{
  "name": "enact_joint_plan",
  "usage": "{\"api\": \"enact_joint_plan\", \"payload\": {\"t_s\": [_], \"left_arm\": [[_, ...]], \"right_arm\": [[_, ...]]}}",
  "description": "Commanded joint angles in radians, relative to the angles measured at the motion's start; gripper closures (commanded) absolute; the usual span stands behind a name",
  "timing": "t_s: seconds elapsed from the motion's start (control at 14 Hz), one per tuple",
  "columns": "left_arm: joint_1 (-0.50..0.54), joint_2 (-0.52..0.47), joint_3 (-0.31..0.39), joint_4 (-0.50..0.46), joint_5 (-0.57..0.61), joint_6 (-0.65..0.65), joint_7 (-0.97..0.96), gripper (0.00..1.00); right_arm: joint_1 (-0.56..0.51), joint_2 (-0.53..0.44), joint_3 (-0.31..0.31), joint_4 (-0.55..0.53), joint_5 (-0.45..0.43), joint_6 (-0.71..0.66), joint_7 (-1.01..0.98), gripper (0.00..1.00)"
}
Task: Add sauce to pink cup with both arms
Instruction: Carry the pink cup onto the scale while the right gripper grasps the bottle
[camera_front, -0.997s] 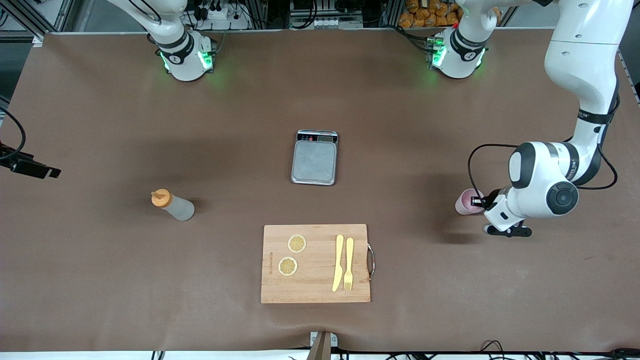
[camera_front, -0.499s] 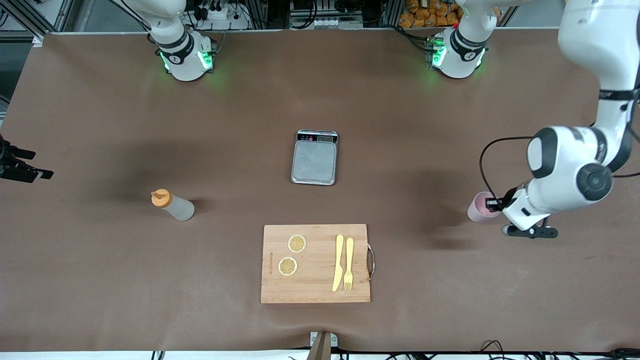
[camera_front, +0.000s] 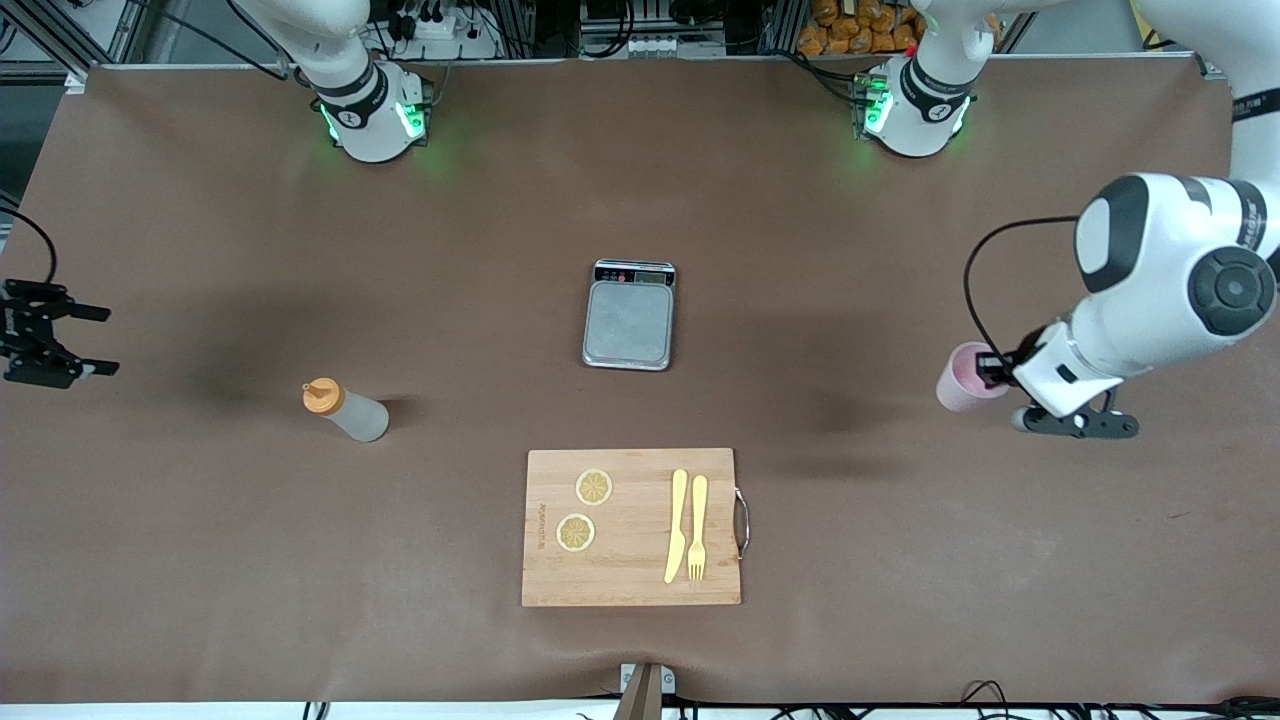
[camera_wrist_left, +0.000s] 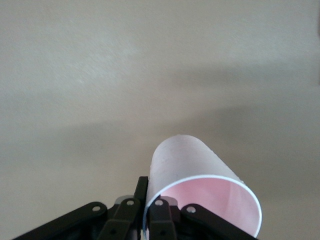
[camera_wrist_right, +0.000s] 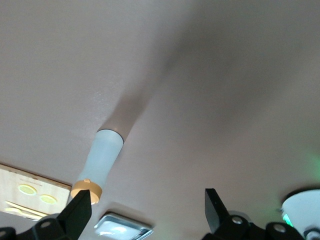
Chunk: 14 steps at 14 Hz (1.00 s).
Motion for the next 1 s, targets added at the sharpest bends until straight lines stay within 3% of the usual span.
{"api": "enact_joint_plan", "payload": {"t_s": [0.0,0.28,0.5,0.64,0.93], "left_arm": [[0.005,-0.055,-0.067,-0.043,0.002,-0.032,-0.097,1.0],[0.002,-0.066,-0.175,-0.037,-0.1,-0.09,-0.25,1.0],[-0.006,-0.034,-0.281,-0.028,-0.111,-0.085,-0.405,1.0],[-0.022,-0.011,-0.33,-0.008,-0.113,-0.079,-0.518,1.0],[-0.182,0.136,-0.336,0.102,-0.102,-0.043,-0.747,1.0]], "right_arm": [[-0.028,0.07,0.017,0.03,0.038,-0.027,0.175,0.0],[-0.019,0.136,0.019,0.034,0.111,-0.021,0.411,0.0],[-0.013,0.196,0.025,0.036,0.141,-0.016,0.398,0.0],[-0.006,0.239,0.025,0.036,0.232,-0.018,0.332,0.0],[0.041,0.288,0.025,0.03,0.374,-0.024,0.312,0.0]]}}
